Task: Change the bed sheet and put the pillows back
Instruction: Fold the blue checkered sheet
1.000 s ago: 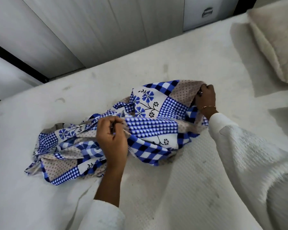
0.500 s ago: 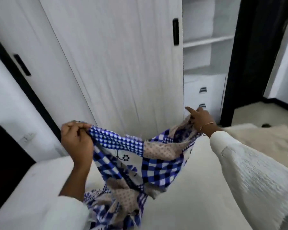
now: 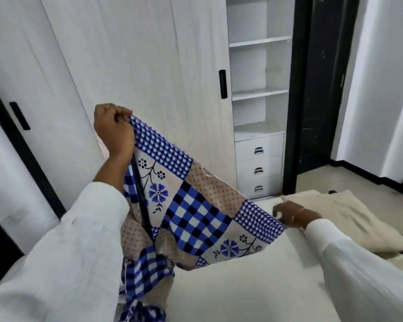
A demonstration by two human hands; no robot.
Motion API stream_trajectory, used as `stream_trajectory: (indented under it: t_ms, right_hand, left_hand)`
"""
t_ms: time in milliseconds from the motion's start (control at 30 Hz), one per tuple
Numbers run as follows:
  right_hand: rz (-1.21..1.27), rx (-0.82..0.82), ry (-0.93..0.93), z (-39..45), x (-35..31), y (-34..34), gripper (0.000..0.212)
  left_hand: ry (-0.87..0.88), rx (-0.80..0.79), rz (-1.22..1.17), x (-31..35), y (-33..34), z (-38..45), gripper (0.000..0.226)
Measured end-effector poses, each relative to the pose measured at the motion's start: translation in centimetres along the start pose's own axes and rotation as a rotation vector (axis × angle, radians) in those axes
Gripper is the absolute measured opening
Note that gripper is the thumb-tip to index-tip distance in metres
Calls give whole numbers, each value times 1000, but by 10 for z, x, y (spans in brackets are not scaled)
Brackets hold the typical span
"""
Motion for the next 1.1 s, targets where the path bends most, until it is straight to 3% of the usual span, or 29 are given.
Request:
stream_trajectory:
  t_ms: [100, 200, 300, 400, 467, 600, 667, 767, 867, 933, 1000, 1100]
  right_hand:
    - [193, 209, -183, -19, -17, 39, 37]
    - [168, 490, -331, -28, -23, 73, 31]
    - [25, 512, -330, -31, -24, 104, 26]
    - [64, 360, -205, -30, -23, 134, 26]
    - [227, 343, -153, -35, -27, 151, 30]
    - [654, 479, 148, -55, -28, 182, 32]
    - [890, 587, 412, -68, -26, 199, 24]
    - [1290, 598, 794, -80, -24, 229, 20]
    - [1237, 453, 996, -97, -30, 246, 20]
    - [925, 462, 810, -107, -33, 253, 23]
    - [541, 433, 359, -112, -40, 273, 43]
    - [385, 384, 153, -126, -45, 282, 54]
  left_hand:
    - [-20, -48, -11, 4, 9, -4, 37]
    - [-37, -102, 64, -5, 12, -9, 37]
    - [-34, -177, 121, -21, 14, -20, 36]
    - [-41, -229, 132, -33, 16, -37, 34]
    - [-59, -232, 143, -39, 14, -50, 36]
    - [-201, -154, 47, -67, 0, -78, 41]
    - [-312, -90, 27, -83, -13, -93, 41]
    - [-377, -103, 129, -100, -27, -123, 43]
    - [-335, -187, 248, -115, -31, -150, 45]
    - [-328, -213, 269, -119, -31, -160, 43]
    - [-305, -227, 276, -116, -31, -166, 41]
    - [-253, -264, 293, -110, -34, -170, 37]
Point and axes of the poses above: each hand's wrist, its own z-axis towards the middle knuckle, its own y-axis out of the palm, x = y × z, the point moved 1 cm from there along z, towards the middle knuckle, and after that the axes turned 1 degree about -z, right-handed, at the moved point
